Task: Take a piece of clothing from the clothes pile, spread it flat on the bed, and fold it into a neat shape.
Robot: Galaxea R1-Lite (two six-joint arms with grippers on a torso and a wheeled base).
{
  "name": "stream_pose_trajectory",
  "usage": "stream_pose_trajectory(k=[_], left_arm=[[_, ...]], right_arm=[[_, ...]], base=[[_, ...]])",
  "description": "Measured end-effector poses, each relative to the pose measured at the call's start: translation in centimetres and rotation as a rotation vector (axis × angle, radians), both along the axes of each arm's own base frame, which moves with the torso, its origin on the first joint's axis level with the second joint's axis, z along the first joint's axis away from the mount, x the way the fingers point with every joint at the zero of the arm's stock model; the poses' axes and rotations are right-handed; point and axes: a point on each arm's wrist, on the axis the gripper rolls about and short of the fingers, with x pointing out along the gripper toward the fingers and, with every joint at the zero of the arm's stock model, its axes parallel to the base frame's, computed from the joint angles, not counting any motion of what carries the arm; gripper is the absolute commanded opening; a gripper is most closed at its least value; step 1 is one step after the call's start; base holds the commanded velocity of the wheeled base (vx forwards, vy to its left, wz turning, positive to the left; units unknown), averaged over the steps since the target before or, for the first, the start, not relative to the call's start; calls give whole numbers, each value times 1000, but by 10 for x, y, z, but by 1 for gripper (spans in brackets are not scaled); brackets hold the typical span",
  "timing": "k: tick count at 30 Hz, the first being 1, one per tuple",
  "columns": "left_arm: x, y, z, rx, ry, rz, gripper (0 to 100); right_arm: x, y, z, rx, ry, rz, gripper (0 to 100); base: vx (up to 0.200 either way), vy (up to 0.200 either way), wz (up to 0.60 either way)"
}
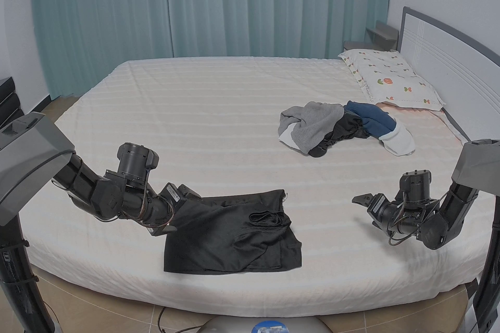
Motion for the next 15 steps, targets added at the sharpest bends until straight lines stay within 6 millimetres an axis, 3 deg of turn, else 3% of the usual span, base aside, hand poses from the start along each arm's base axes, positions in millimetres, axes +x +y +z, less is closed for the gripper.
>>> stream_pose_trajectory(k=[8, 15], left_arm=[[0, 8, -12, 6, 26, 20, 100], [1, 16, -16, 9, 37, 42, 100]], right_arm=[[-17, 68, 23, -179, 35, 170, 100], [-17, 115, 44, -339, 1, 264, 100]], base=[[0, 200, 0], [0, 200, 0]])
